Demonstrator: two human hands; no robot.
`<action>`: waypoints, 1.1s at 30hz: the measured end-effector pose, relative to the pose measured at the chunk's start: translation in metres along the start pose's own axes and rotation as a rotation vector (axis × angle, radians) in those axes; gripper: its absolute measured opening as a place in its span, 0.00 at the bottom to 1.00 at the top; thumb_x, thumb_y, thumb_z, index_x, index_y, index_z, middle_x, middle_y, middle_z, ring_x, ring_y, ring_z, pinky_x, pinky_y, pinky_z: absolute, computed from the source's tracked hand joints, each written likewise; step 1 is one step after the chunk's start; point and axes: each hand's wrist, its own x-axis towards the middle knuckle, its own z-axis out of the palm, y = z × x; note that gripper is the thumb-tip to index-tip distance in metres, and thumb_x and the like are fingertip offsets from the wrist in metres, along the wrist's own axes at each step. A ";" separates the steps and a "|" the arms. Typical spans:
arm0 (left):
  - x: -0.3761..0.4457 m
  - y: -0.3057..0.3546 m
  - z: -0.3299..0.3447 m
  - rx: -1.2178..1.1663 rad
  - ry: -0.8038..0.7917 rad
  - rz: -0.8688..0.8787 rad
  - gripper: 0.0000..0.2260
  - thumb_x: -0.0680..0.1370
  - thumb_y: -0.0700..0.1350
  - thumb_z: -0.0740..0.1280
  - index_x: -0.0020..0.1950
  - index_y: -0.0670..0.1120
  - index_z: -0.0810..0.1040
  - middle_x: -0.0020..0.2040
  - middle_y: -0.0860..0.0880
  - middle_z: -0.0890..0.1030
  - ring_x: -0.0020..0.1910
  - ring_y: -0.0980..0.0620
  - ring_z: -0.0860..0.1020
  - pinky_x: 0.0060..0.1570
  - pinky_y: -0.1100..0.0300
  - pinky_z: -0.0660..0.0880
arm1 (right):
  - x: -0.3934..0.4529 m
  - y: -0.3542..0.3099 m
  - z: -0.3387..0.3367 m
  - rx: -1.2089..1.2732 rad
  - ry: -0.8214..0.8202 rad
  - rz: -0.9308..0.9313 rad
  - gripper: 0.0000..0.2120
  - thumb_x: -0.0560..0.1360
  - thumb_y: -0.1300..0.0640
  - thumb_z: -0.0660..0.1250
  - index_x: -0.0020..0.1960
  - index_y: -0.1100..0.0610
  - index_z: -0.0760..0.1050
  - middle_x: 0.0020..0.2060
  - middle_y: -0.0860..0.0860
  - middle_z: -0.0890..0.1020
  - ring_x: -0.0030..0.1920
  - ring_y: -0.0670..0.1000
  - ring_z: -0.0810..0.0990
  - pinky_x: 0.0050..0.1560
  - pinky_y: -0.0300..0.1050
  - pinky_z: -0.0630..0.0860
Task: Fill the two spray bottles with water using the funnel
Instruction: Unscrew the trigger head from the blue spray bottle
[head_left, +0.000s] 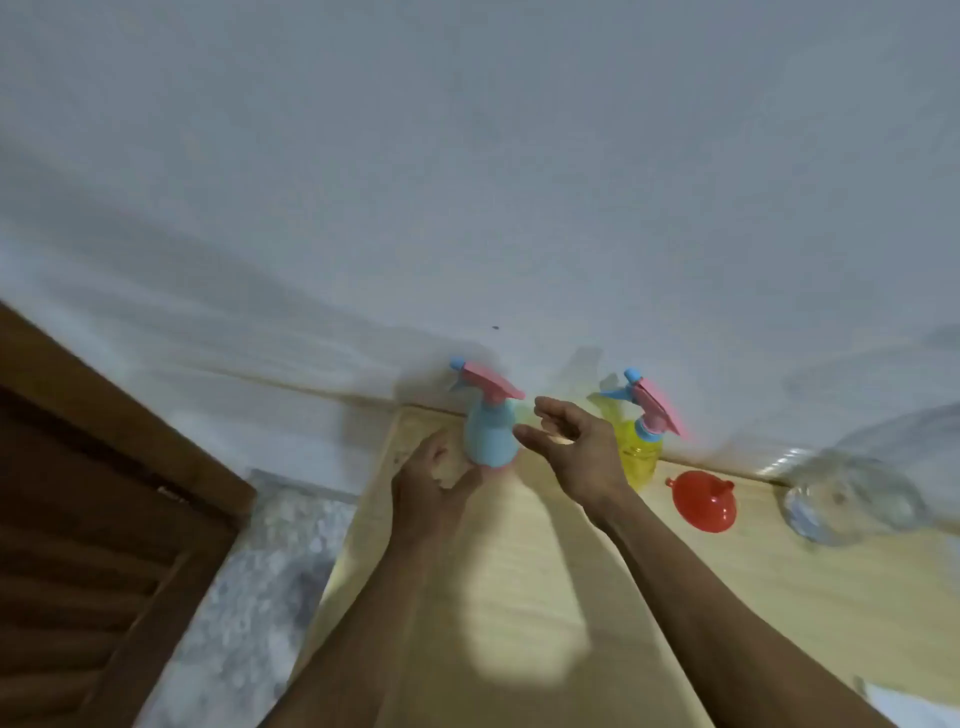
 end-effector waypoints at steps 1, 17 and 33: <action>0.009 -0.002 0.003 -0.001 -0.006 0.016 0.30 0.64 0.56 0.77 0.65 0.50 0.77 0.54 0.60 0.79 0.55 0.60 0.77 0.50 0.60 0.75 | 0.007 0.001 0.005 0.002 -0.003 -0.001 0.26 0.70 0.56 0.81 0.66 0.56 0.79 0.58 0.48 0.84 0.58 0.44 0.80 0.54 0.32 0.76; 0.065 -0.047 0.037 -0.153 -0.141 0.108 0.29 0.72 0.55 0.75 0.71 0.49 0.73 0.63 0.53 0.81 0.61 0.51 0.80 0.56 0.45 0.80 | 0.043 0.023 0.043 -0.018 0.054 -0.121 0.13 0.72 0.54 0.79 0.56 0.49 0.85 0.51 0.45 0.86 0.54 0.50 0.81 0.59 0.60 0.78; -0.081 0.038 0.020 -0.158 -0.073 0.278 0.28 0.72 0.60 0.71 0.69 0.52 0.72 0.63 0.59 0.78 0.61 0.57 0.77 0.55 0.57 0.79 | -0.083 -0.049 -0.037 0.123 -0.015 -0.191 0.07 0.77 0.57 0.73 0.54 0.52 0.82 0.48 0.47 0.86 0.51 0.49 0.82 0.49 0.37 0.79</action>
